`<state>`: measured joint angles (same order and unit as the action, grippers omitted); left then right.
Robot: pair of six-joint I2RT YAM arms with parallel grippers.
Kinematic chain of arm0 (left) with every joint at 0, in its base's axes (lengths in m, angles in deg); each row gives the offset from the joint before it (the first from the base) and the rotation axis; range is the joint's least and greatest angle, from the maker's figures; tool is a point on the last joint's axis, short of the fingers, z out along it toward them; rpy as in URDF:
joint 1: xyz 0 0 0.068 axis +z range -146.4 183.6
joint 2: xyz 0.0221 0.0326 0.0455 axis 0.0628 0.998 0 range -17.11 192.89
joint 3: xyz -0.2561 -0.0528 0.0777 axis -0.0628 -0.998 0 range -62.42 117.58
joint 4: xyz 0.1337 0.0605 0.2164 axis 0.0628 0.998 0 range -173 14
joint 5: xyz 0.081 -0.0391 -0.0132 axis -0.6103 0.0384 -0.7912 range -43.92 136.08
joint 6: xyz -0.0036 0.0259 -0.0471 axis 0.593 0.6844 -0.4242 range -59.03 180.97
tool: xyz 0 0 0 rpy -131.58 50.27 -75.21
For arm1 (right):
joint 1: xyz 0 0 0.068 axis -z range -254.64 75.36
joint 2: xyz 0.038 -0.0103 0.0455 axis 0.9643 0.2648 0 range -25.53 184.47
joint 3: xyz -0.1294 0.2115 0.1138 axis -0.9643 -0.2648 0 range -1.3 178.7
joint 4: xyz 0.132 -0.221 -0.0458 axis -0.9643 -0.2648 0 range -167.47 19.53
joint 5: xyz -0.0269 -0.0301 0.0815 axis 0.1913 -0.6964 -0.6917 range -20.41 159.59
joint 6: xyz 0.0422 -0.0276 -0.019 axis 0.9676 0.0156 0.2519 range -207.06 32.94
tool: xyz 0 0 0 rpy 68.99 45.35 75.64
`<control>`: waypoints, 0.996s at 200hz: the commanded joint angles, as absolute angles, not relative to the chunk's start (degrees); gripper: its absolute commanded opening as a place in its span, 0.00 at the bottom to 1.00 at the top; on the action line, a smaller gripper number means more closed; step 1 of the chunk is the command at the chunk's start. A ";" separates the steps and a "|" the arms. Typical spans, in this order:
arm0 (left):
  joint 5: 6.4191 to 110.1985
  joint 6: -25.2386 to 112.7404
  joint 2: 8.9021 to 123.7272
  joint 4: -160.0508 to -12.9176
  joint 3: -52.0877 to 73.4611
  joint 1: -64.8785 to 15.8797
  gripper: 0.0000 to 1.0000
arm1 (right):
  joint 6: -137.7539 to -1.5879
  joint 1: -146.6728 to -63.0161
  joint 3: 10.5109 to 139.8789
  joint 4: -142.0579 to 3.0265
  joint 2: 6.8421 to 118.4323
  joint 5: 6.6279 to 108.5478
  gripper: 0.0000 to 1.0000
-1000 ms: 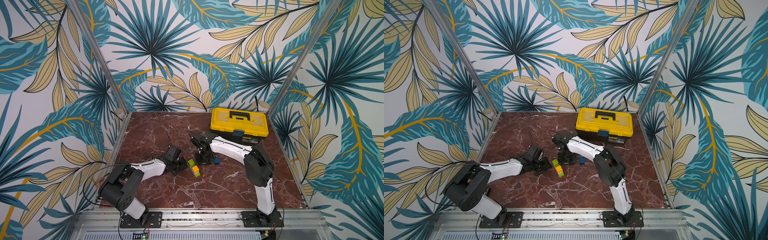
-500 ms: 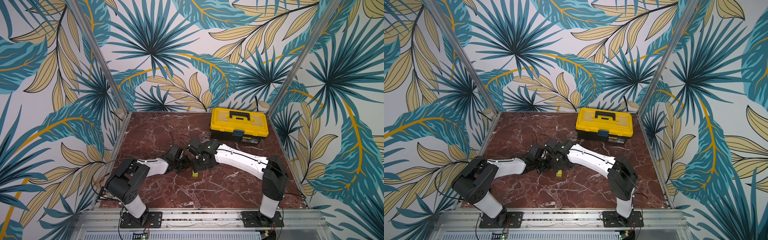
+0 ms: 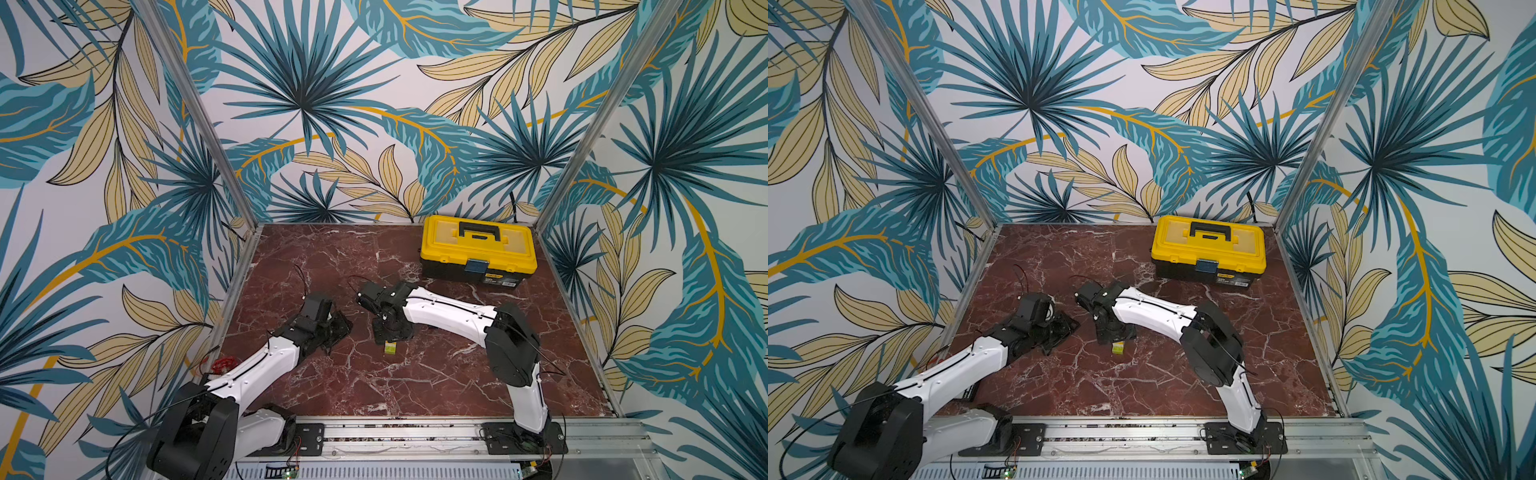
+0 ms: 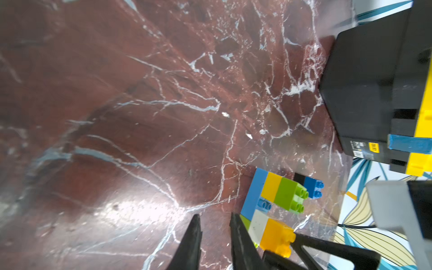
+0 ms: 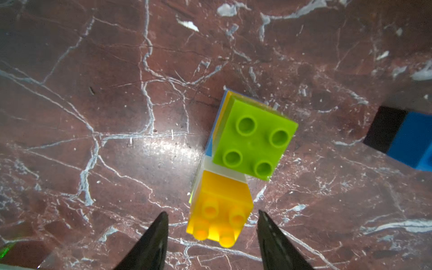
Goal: Assemble the number 4 with lego
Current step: Pick up the lego brick from the center of the board.
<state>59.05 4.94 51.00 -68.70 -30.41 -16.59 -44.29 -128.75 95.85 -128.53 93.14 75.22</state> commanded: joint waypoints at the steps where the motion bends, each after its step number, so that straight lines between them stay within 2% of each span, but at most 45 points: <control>1: 58.70 6.32 51.16 -65.52 -31.89 -16.36 0.24 | -40.52 -129.05 97.68 -132.96 95.43 77.47 0.59; 48: 59.82 6.64 51.34 -66.48 -31.92 -16.36 0.24 | -40.64 -128.98 97.52 -134.83 96.14 78.93 0.49; 138: 60.38 7.01 50.76 -66.22 -33.06 -16.40 0.24 | -43.92 -128.88 97.05 -131.16 96.63 77.41 0.46; 199: 60.32 6.99 50.74 -66.13 -33.16 -16.36 0.24 | -43.95 -128.74 96.53 -131.02 97.26 77.24 0.41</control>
<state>60.25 6.34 51.44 -66.82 -32.07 -16.59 -43.59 -128.73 97.57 -130.69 95.90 77.27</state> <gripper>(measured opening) 0.243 0.411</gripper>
